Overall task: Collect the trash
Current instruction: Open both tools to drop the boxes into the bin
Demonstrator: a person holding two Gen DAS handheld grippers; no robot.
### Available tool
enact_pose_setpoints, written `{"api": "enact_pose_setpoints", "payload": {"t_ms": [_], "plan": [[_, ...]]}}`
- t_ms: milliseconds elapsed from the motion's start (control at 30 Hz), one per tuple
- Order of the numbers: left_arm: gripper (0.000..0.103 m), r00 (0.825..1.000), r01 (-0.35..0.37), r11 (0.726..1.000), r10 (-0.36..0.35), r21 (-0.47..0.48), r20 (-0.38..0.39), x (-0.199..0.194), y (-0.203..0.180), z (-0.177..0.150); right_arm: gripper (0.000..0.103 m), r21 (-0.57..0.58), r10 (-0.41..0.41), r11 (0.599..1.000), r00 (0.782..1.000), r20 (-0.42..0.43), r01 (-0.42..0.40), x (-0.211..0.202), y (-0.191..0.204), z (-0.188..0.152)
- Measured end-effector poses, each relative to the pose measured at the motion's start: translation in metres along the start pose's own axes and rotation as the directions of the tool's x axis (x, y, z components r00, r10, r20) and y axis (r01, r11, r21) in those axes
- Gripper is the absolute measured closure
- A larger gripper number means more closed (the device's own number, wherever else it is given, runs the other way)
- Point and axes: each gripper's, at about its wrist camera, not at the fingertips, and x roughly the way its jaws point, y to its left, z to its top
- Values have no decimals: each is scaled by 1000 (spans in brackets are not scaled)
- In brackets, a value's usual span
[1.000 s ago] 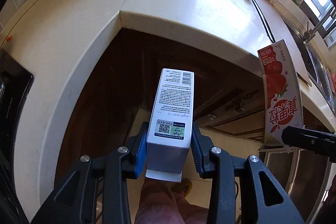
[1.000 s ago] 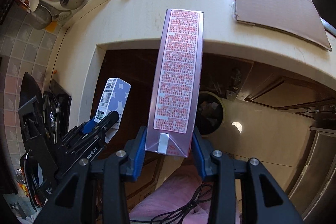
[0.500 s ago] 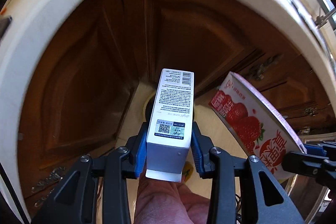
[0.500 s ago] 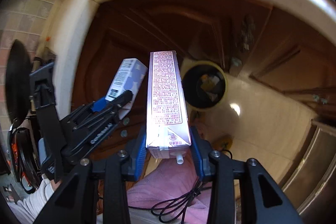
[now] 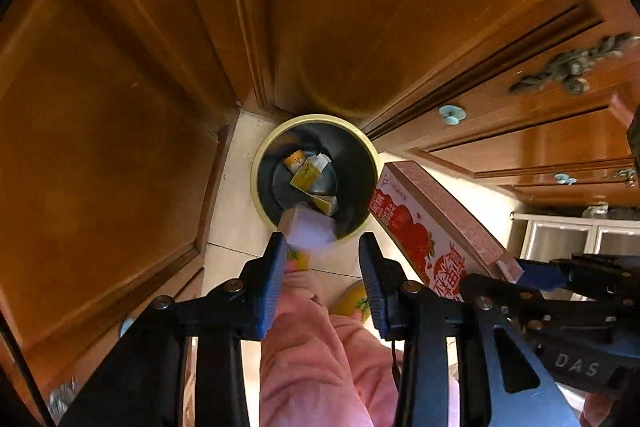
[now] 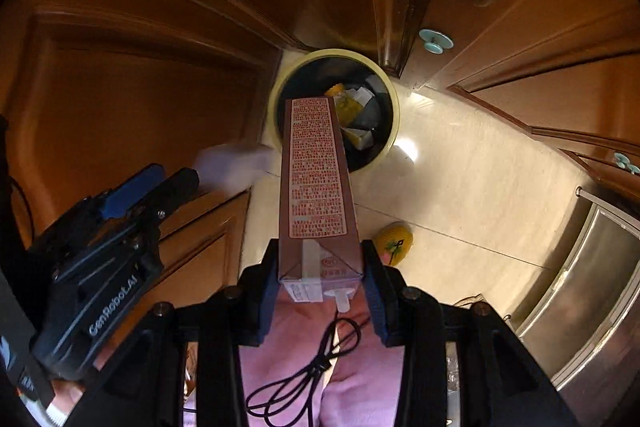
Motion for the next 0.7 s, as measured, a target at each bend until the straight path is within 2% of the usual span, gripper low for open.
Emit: {"api": "enact_pose_setpoints", "payload": {"t_ms": [133,400,433,500,567,700], "plan": [[67,1000,2,1000,-2,5,-29,20,0,17,64,21,-27,999,1000,-5,28,19,-3,17],[67,999,-11,1000,10,-13,-35,37,9,25,63,24,-70,997,997,-17,70,30,1,41],[65,999,-9,1000,9,-17,-35,39,8,27,63,22,-73,997,997,-20,74,32,2,43],[54,1000,-13,1000,13,-26,-26,39,9,29,57,20,-69,997,997,-16,69,28,5,43],[38,1000,-24,999,24,-36,-7,35,11,29,48,26,-74,997,997,1,73,22,7,41],[34,999,-33,998,35,-56,20,17,20,30,45,31,-55,998,998,20,55,12,11,38]]}}
